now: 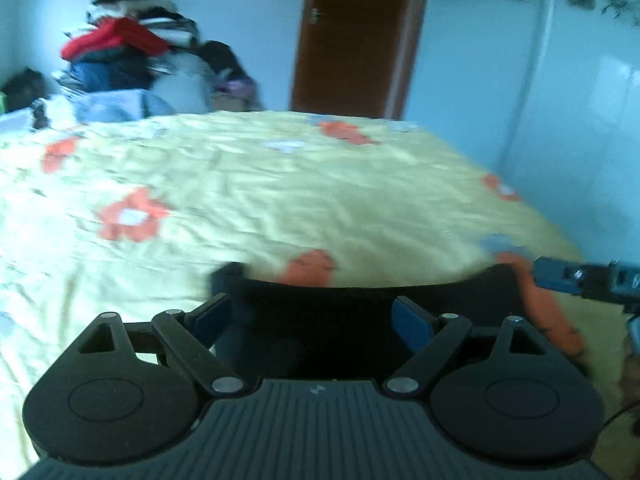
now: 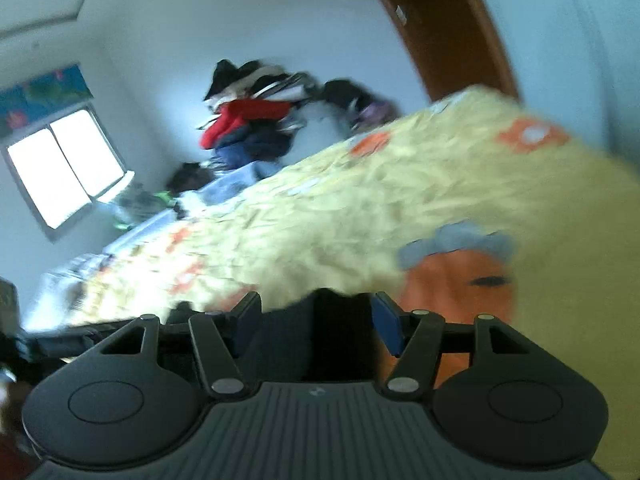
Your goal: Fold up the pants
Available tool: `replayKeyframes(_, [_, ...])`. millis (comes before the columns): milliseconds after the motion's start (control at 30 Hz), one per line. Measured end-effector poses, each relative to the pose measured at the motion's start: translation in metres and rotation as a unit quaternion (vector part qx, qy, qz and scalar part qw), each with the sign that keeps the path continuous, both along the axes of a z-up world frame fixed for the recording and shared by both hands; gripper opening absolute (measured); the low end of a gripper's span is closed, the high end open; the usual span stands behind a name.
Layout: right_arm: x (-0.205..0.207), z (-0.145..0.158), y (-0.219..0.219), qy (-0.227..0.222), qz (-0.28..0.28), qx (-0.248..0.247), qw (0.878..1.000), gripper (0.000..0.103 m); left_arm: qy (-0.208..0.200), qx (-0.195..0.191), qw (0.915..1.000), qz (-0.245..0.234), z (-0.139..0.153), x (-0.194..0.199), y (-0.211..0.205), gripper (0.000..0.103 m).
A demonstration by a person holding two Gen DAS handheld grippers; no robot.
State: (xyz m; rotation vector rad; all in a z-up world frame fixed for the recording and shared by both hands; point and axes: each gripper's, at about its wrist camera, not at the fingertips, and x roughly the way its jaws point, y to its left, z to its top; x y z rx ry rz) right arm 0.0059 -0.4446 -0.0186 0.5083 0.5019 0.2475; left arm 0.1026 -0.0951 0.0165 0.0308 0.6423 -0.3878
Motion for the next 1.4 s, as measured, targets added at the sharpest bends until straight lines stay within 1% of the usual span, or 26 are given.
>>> replayKeyframes(67, [0.019, -0.007, 0.005, 0.016, 0.019, 0.018, 1.0, 0.062, -0.008, 0.036, 0.9992, 0.015, -0.004, 0.004, 0.001, 0.089])
replayKeyframes(133, [0.034, -0.014, 0.012, 0.034, 0.034, 0.018, 0.999, 0.059, -0.015, 0.065, 0.9975, 0.021, -0.011, 0.009, -0.001, 0.089])
replayKeyframes(200, [0.043, -0.015, 0.023, 0.037, 0.058, 0.002, 0.998, 0.041, -0.018, 0.086, 0.9958, 0.025, -0.016, 0.014, -0.002, 0.089])
replayKeyframes(233, [0.046, -0.015, 0.027, 0.038, 0.065, -0.015, 0.997, 0.026, -0.016, 0.093, 0.9951, 0.028, -0.019, 0.018, -0.003, 0.089])
replayKeyframes(333, [0.044, -0.009, 0.041, 0.026, 0.06, -0.094, 0.993, 0.018, -0.01, 0.1, 0.9941, 0.041, -0.027, 0.03, -0.005, 0.09])
replayKeyframes(367, [0.041, -0.007, 0.046, 0.02, 0.051, -0.122, 0.991, 0.018, -0.008, 0.104, 0.9934, 0.049, -0.03, 0.035, -0.005, 0.091])
replayKeyframes(433, [0.041, -0.004, 0.052, 0.012, 0.039, -0.158, 0.987, 0.018, 0.006, 0.109, 0.9918, 0.066, -0.038, 0.046, -0.006, 0.093])
replayKeyframes(500, [0.046, -0.009, 0.057, 0.021, 0.037, -0.189, 0.981, 0.018, 0.015, 0.102, 0.9924, 0.068, -0.041, 0.05, -0.004, 0.093])
replayKeyframes(533, [0.05, -0.013, 0.058, 0.032, 0.043, -0.193, 0.98, 0.019, 0.013, 0.1, 0.9926, 0.068, -0.04, 0.048, -0.001, 0.093])
replayKeyframes(633, [0.043, -0.009, 0.051, 0.026, 0.034, -0.171, 0.984, 0.023, -0.011, 0.107, 0.9917, 0.07, -0.031, 0.031, 0.004, 0.091])
replayKeyframes(700, [0.031, -0.002, 0.047, 0.011, 0.008, -0.161, 0.987, 0.025, -0.032, 0.105, 0.9916, 0.068, -0.023, 0.014, 0.008, 0.091])
replayKeyframes(733, [0.022, 0.003, 0.045, 0.001, -0.018, -0.168, 0.986, 0.025, -0.039, 0.101, 0.9924, 0.06, -0.02, 0.005, 0.009, 0.091])
replayKeyframes(767, [0.013, 0.008, 0.046, -0.009, -0.03, -0.178, 0.983, 0.025, -0.044, 0.095, 0.9934, 0.048, -0.016, -0.005, 0.008, 0.091])
replayKeyframes(833, [-0.002, 0.016, 0.049, -0.029, -0.014, -0.177, 0.984, 0.025, -0.052, 0.078, 0.9953, 0.024, -0.011, -0.022, 0.006, 0.091])
replayKeyframes(900, [-0.016, 0.021, 0.058, -0.048, 0.04, -0.162, 0.985, 0.025, -0.056, 0.054, 0.9969, -0.015, -0.008, -0.039, 0.001, 0.091])
replayKeyframes(933, [-0.021, 0.02, 0.064, -0.051, 0.073, -0.161, 0.983, 0.025, -0.055, 0.047, 0.9967, -0.036, -0.009, -0.046, -0.003, 0.092])
replayKeyframes(967, [-0.025, 0.018, 0.072, -0.048, 0.103, -0.168, 0.979, 0.025, -0.054, 0.043, 0.9962, -0.053, -0.011, -0.05, -0.007, 0.092])
replayKeyframes(1033, [-0.025, 0.009, 0.085, -0.02, 0.134, -0.197, 0.971, 0.025, -0.042, 0.052, 0.9948, -0.076, -0.021, -0.054, -0.015, 0.093])
replayKeyframes(1067, [-0.022, 0.0, 0.09, 0.005, 0.134, -0.222, 0.966, 0.024, -0.031, 0.063, 0.9946, -0.077, -0.028, -0.053, -0.019, 0.093])
replayKeyframes(1100, [-0.022, -0.006, 0.09, 0.016, 0.133, -0.232, 0.963, 0.024, -0.018, 0.07, 0.9946, -0.075, -0.036, -0.052, -0.021, 0.093])
replayKeyframes(1200, [-0.03, -0.008, 0.08, 0.015, 0.125, -0.212, 0.969, 0.024, -0.012, 0.048, 0.997, -0.059, -0.043, -0.05, -0.016, 0.097])
replayKeyframes(1267, [-0.032, -0.012, 0.078, 0.013, 0.116, -0.224, 0.968, 0.024, -0.015, 0.051, 0.9973, -0.051, -0.045, -0.05, -0.019, 0.1])
replayKeyframes(1333, [-0.034, -0.015, 0.076, 0.003, 0.109, -0.213, 0.971, 0.024, -0.027, 0.06, 0.997, -0.041, -0.046, -0.053, -0.023, 0.103])
replayKeyframes(1400, [-0.036, -0.018, 0.077, -0.001, 0.104, -0.212, 0.972, 0.024, -0.04, 0.066, 0.9965, -0.033, -0.048, -0.058, -0.025, 0.103])
